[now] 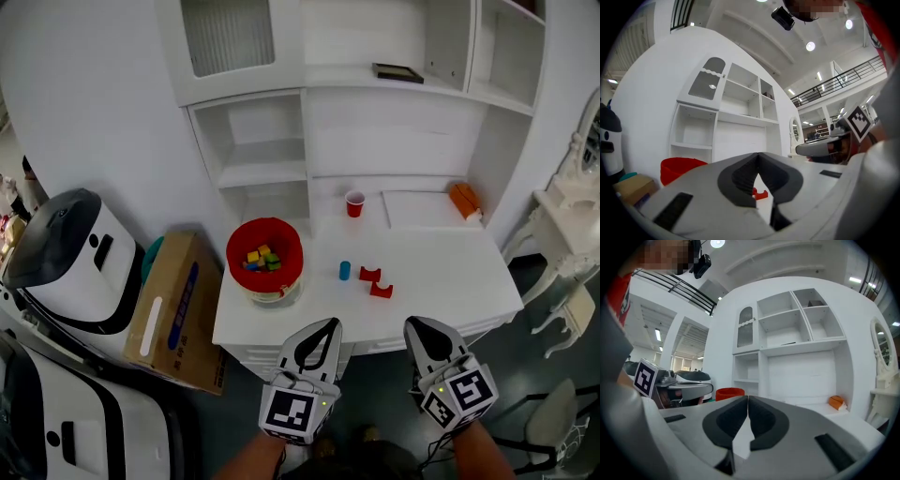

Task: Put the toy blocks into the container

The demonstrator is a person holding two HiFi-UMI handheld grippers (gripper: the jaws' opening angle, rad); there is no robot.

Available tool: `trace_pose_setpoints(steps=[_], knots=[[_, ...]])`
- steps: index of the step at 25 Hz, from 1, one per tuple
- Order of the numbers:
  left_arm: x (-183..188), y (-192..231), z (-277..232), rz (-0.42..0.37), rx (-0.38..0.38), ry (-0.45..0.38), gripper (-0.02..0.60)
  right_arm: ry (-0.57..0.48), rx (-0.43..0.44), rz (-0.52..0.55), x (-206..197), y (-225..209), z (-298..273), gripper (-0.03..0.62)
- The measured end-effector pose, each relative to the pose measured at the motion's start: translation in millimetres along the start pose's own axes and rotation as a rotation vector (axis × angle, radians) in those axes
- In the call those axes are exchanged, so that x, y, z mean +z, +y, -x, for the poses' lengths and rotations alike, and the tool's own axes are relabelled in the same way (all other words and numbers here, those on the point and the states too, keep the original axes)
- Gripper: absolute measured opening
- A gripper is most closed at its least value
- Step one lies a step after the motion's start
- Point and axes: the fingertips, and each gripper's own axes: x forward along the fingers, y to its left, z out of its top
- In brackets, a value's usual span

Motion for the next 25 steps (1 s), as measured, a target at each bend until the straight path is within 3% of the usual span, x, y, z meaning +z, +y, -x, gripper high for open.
trace_pose_setpoints(steps=[13,18,22,25], knots=[[-23,41,-87,0.001,0.074,-0.04,0.044,0.091,0.143,0.033,-40,-67,-88,0.035],[-33,51,-105,0.011,0.099,-0.004,0.044,0.162,0.213,0.076,-65,-78,-113,0.066],[-39,59,-114,0.01,0.084,-0.018,0.044,0.272,0.265,0.164,-94,-80,-129,0.101],[-44,55,-118,0.027,0.046,0.035,0.044,0.398,0.321,0.295,-125,-81,-141,0.144]])
